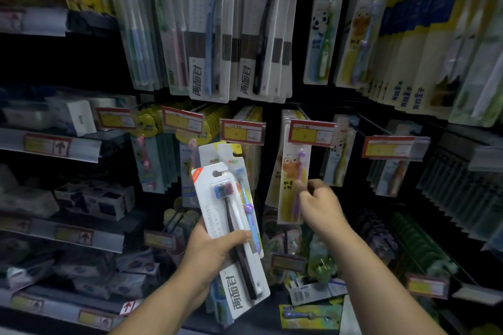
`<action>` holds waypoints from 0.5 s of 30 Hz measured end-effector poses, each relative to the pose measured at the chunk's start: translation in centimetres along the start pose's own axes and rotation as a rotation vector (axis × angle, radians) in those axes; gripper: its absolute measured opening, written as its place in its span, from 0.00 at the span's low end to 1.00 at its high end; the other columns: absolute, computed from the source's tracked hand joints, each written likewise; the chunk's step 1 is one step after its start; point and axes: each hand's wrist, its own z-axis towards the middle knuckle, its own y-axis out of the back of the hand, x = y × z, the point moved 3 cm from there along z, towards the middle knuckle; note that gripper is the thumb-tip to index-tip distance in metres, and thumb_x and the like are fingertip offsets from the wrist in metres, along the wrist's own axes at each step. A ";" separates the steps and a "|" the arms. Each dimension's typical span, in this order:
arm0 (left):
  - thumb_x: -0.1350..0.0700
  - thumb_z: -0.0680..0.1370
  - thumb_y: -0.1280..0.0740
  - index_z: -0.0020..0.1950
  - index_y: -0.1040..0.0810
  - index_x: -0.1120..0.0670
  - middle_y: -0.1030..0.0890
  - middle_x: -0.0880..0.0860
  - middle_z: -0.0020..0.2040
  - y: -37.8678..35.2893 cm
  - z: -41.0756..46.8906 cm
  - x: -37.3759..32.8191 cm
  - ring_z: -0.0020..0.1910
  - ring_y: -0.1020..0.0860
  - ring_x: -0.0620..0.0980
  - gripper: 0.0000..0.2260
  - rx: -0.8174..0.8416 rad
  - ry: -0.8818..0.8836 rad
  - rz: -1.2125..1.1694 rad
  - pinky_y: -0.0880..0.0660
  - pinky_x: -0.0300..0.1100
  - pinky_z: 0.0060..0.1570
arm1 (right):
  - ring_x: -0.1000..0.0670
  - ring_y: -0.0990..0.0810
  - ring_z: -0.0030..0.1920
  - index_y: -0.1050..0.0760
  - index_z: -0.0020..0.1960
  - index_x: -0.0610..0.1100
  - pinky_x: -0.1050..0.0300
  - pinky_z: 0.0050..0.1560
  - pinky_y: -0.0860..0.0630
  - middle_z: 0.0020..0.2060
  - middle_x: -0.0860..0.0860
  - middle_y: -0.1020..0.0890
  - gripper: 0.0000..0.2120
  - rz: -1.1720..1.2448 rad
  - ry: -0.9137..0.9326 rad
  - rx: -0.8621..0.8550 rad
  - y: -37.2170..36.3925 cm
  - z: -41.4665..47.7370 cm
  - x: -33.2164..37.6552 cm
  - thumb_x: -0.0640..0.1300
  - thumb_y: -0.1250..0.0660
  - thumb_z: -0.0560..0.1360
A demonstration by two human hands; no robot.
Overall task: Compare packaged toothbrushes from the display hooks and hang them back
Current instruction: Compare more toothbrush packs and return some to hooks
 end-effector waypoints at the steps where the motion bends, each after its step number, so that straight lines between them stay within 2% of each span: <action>1: 0.69 0.73 0.25 0.64 0.20 0.58 0.12 0.57 0.53 0.1 -0.1 -0.2 0.51 0.13 0.60 0.20 -0.005 -0.001 -0.002 0.16 0.57 0.50 | 0.38 0.21 0.58 0.29 0.68 0.40 0.53 0.51 0.26 0.64 0.40 0.25 0.19 -0.102 -0.010 0.014 0.4 -0.3 0.0 0.53 0.40 0.84; 3: 0.69 0.73 0.25 0.63 0.20 0.57 0.12 0.56 0.53 0.0 -0.5 -0.8 0.51 0.13 0.59 0.20 -0.002 -0.016 -0.003 0.16 0.56 0.50 | 0.37 0.23 0.62 0.32 0.71 0.39 0.49 0.61 0.25 0.70 0.40 0.32 0.25 -0.277 0.013 -0.016 1.3 -1.4 0.6 0.55 0.38 0.82; 4: 0.69 0.73 0.24 0.63 0.20 0.56 0.12 0.56 0.53 -0.1 -0.9 -1.2 0.51 0.13 0.58 0.20 0.003 -0.025 -0.003 0.16 0.55 0.49 | 0.39 0.24 0.62 0.30 0.70 0.39 0.47 0.63 0.25 0.69 0.41 0.31 0.24 -0.325 0.059 -0.026 1.7 -2.3 1.4 0.55 0.37 0.82; 7: 0.68 0.71 0.22 0.63 0.20 0.55 0.12 0.55 0.52 -0.4 -1.7 -1.8 0.50 0.13 0.57 0.22 0.011 -0.036 0.010 0.15 0.53 0.46 | 0.49 0.20 0.51 0.21 0.57 0.45 0.53 0.53 0.24 0.54 0.48 0.20 0.14 -0.260 0.241 0.086 1.5 -5.9 4.2 0.55 0.32 0.80; 8: 0.68 0.69 0.22 0.63 0.19 0.54 0.12 0.55 0.52 -0.4 -2.0 -1.9 0.50 0.13 0.57 0.24 0.008 -0.036 0.024 0.15 0.54 0.47 | 0.50 0.19 0.48 0.19 0.53 0.47 0.51 0.50 0.22 0.48 0.50 0.18 0.12 -0.162 0.258 0.160 1.0 -7.2 5.0 0.55 0.30 0.78; 10: 0.67 0.68 0.22 0.62 0.19 0.54 0.11 0.55 0.50 -0.6 -2.7 -2.0 0.49 0.13 0.57 0.24 0.018 -0.036 0.063 0.16 0.56 0.50 | 0.47 0.17 0.44 0.20 0.50 0.50 0.45 0.48 0.18 0.43 0.49 0.16 0.16 -0.006 0.251 0.259 0.0 -9.1 5.7 0.61 0.28 0.72; 11: 0.68 0.69 0.23 0.61 0.19 0.54 0.11 0.55 0.50 -0.7 -3.1 -2.1 0.49 0.12 0.56 0.23 0.031 -0.037 0.082 0.16 0.55 0.51 | 0.48 0.17 0.43 0.22 0.51 0.51 0.45 0.48 0.18 0.43 0.48 0.17 0.19 0.005 0.252 0.275 -0.4 -9.8 5.8 0.65 0.29 0.70; 12: 0.68 0.68 0.23 0.61 0.19 0.53 0.11 0.55 0.50 -0.8 -3.5 -2.1 0.49 0.12 0.56 0.23 0.039 -0.037 0.098 0.16 0.54 0.50 | 0.50 0.18 0.42 0.23 0.52 0.52 0.48 0.47 0.18 0.43 0.49 0.18 0.20 -0.017 0.260 0.280 -0.8 -10.4 6.0 0.66 0.29 0.70; 15: 0.63 0.62 0.22 0.63 0.21 0.53 0.12 0.55 0.50 -1.0 -4.9 -2.1 0.50 0.13 0.56 0.30 0.022 -0.055 0.128 0.16 0.59 0.53 | 0.55 0.23 0.40 0.25 0.52 0.51 0.62 0.41 0.26 0.45 0.49 0.20 0.17 -0.073 0.295 0.245 -1.2 -11.4 6.0 0.59 0.24 0.72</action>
